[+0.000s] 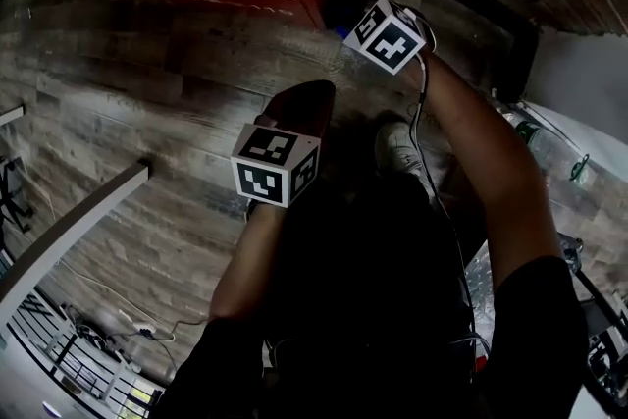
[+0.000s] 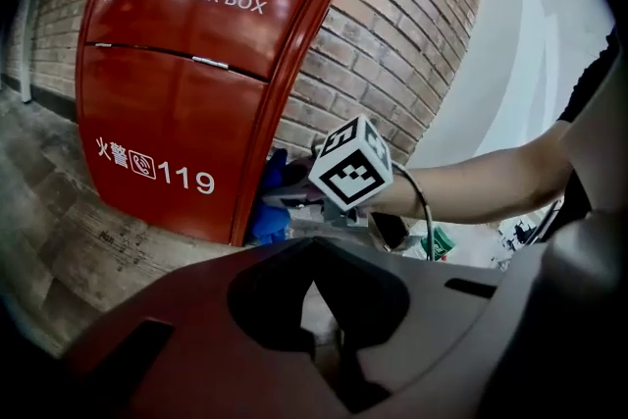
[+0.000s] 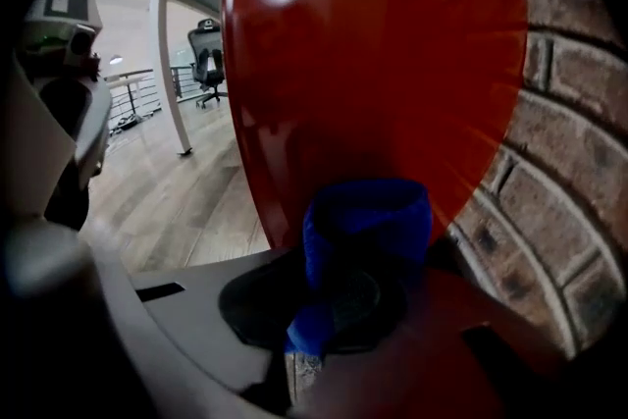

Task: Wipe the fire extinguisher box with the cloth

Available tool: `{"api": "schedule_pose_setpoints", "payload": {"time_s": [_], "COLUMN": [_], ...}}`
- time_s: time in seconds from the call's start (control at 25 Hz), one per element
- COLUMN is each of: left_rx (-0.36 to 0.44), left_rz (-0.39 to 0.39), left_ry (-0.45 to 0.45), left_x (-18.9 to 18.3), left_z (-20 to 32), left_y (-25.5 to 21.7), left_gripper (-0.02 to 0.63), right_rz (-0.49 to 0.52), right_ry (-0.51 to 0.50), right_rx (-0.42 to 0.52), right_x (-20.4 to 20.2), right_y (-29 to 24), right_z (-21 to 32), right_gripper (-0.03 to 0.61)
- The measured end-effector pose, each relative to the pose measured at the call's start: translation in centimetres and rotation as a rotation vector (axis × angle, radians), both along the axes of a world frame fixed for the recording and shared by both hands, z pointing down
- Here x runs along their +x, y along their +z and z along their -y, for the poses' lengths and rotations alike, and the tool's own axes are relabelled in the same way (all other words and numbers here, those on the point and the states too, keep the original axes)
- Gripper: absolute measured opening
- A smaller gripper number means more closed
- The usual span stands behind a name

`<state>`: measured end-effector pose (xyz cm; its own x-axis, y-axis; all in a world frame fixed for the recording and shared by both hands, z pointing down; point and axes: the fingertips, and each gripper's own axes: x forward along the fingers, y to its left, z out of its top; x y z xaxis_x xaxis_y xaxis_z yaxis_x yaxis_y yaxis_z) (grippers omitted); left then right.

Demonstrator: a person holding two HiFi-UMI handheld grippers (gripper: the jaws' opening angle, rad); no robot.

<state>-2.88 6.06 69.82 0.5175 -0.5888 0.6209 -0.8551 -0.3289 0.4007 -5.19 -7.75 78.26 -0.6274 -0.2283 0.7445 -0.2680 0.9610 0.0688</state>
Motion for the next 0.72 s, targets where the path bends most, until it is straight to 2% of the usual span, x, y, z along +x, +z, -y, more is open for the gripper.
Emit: {"api": "schedule_pose_setpoints", "payload": {"time_s": [0.28,0.52,0.72], "left_rx": [-0.015,-0.004,-0.021], "left_rz": [-0.091,-0.114,-0.118], "left_ry": [-0.058,-0.091,-0.096], "left_x": [-0.6,-0.9,-1.0], "left_z": [0.0,0.2,-0.1], "left_y": [0.1,-0.2,0.2], "left_gripper": [-0.002,-0.002,-0.002], "right_rz": [0.181,0.417,0.418], "right_ry": [-0.036,0.006,-0.072], "right_rx": [0.145,0.251,0.394], "right_x": [-0.1,0.3,0.0], "right_y": [-12.1,-22.9,-28.3], "right_z": [-0.2,-0.2,-1.1], "right_gripper": [0.041,0.041,0.041]}}
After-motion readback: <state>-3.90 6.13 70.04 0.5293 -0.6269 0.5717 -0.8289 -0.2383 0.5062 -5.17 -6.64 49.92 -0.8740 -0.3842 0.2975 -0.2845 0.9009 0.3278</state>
